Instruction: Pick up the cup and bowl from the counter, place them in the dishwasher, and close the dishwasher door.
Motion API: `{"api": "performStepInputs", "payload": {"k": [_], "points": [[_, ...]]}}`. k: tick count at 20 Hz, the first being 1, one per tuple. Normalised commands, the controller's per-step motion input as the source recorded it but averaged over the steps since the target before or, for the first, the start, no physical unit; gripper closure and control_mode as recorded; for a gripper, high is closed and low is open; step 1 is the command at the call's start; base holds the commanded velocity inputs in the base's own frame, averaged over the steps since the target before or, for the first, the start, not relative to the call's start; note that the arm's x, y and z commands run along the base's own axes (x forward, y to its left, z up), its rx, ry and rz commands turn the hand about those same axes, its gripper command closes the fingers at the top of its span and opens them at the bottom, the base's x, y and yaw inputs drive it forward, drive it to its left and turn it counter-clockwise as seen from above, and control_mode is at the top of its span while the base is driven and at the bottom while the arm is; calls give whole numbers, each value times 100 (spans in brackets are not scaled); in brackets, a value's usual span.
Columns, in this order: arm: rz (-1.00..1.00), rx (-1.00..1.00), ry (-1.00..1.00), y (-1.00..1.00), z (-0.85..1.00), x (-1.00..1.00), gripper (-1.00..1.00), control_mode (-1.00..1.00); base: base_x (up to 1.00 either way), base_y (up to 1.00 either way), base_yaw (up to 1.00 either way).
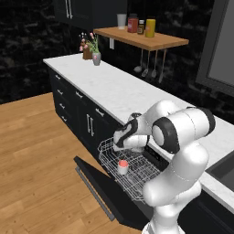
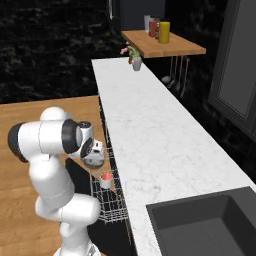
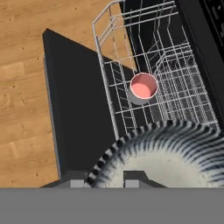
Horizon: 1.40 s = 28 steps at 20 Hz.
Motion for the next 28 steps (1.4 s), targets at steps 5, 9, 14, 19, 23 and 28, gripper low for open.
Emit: {"api": "performStepInputs", "payload": {"k": [5,9,14,19,23,28], "points": [[-1,-5,0,41,-59,7,100,-100,0,0,0],[-3,-18,3,49,-86,25,100,-100,0,0,0],[-2,-15,-1,11,-53,32,100,-100,0,0,0],[-4,-4,0,30,-36,33,100,-100,0,0,0],[-18,-1,0,42,-25,40,100,-100,0,0,0],[-7,-5,1,2,-38,40,100,-100,0,0,0]]}}
